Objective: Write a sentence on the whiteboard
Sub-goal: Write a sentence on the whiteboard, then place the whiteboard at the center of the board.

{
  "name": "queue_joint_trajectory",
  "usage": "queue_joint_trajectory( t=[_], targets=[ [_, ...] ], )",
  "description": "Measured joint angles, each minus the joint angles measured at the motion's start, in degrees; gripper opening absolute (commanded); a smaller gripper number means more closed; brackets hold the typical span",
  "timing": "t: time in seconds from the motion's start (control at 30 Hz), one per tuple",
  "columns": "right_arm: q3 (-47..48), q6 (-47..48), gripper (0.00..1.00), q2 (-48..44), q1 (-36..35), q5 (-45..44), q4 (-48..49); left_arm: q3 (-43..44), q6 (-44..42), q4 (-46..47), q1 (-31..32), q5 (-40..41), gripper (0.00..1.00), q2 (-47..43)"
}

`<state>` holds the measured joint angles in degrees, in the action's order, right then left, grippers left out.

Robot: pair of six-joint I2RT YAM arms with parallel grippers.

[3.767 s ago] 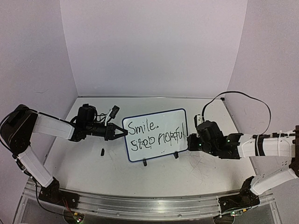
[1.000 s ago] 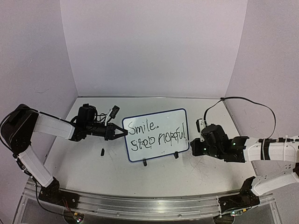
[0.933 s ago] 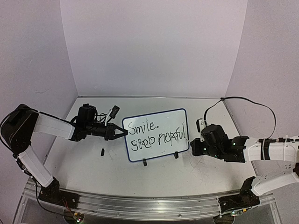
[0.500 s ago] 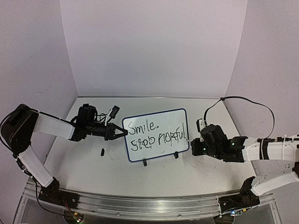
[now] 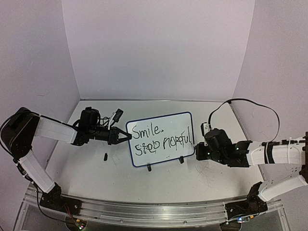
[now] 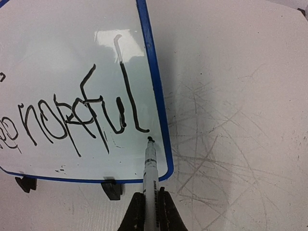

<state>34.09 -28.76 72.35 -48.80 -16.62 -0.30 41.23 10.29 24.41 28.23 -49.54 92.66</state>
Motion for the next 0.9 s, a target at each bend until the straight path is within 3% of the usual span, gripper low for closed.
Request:
queue_joint_trajectory(
  t=[0.3, 0.57, 0.73, 0.8, 0.9],
  targets=[
    [0.0, -0.4, 0.00, -0.9, 0.0, 0.8, -0.4, 0.0, 0.0, 0.0, 0.0, 0.0, 0.03, 0.0],
    [-0.1, 0.3, 0.00, -19.3, 0.0, 4.0, -4.6, 0.0, -1.2, -1.1, 0.0, 3.1, 0.39, -0.1],
    [0.0, 1.2, 0.00, -20.3, 0.0, 2.4, -7.4, 0.0, -1.4, -3.1, 0.2, 6.2, 0.49, -1.5],
    [0.5, 2.0, 0.00, -19.1, 0.0, 1.8, -8.0, -0.1, -1.2, -4.4, 0.2, 8.0, 0.64, -3.3],
    [1.9, 3.6, 0.00, -16.8, 0.0, 1.0, -8.1, -0.1, -0.5, -6.0, 0.2, 10.5, 0.70, -7.4]
  ],
)
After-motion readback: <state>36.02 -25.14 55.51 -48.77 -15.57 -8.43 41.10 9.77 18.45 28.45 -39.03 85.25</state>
